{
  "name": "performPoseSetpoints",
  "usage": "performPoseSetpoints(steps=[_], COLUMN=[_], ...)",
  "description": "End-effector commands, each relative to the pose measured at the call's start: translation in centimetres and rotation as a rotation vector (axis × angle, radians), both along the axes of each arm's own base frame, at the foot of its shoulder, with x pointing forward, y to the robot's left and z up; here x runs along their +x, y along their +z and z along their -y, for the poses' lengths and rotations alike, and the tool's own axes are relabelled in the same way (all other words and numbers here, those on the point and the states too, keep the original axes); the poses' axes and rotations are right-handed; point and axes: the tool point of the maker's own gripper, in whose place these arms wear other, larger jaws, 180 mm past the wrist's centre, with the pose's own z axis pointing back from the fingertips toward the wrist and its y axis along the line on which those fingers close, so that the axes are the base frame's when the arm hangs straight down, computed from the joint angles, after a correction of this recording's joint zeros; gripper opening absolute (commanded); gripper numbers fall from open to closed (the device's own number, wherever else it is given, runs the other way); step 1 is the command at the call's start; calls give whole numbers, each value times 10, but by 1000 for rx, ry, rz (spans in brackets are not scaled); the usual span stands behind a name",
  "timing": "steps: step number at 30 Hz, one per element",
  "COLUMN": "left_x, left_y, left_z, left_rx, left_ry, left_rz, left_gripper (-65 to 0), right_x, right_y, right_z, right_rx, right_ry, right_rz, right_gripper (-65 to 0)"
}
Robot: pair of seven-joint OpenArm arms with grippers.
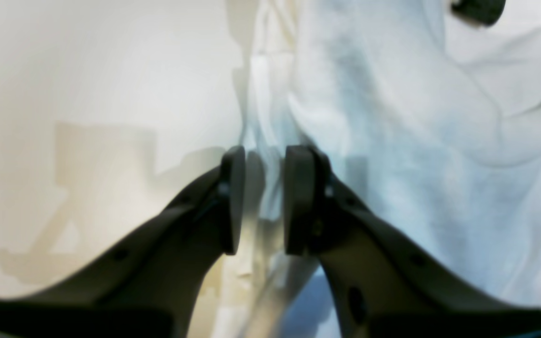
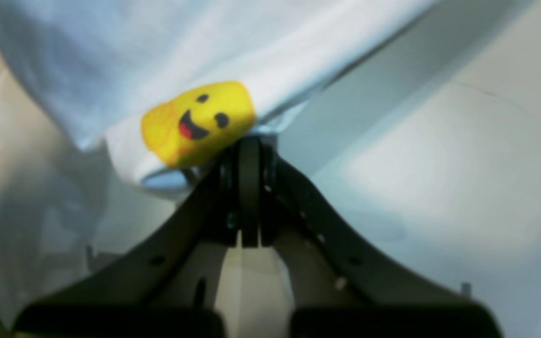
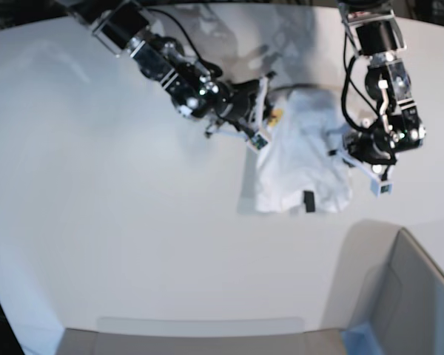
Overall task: Layout the t-shirt on the table in an organized manner, then fold the t-shirt properly
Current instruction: 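Press and smooth the folded shirt flat with both grippers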
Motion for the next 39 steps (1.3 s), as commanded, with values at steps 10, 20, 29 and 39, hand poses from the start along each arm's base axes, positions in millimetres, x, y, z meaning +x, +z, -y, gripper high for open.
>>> performPoseSetpoints(steps=[10, 20, 29, 39], left_x=[9, 7, -30, -48], left_y=[20, 96, 82, 48], left_z=[-27, -81, -42, 34], left_rx=[67, 126, 79, -104], left_ry=[12, 194, 158, -25], left_rz=[44, 276, 265, 182], left_gripper=[-500, -500, -506, -619], right_x=[11, 13, 46, 98], right_y=[40, 75, 89, 75], right_z=[-9, -9, 8, 5], right_rx=[70, 126, 143, 126], right_ry=[12, 30, -63, -135], right_rz=[94, 182, 224, 220], right_gripper=[-650, -650, -650, -650])
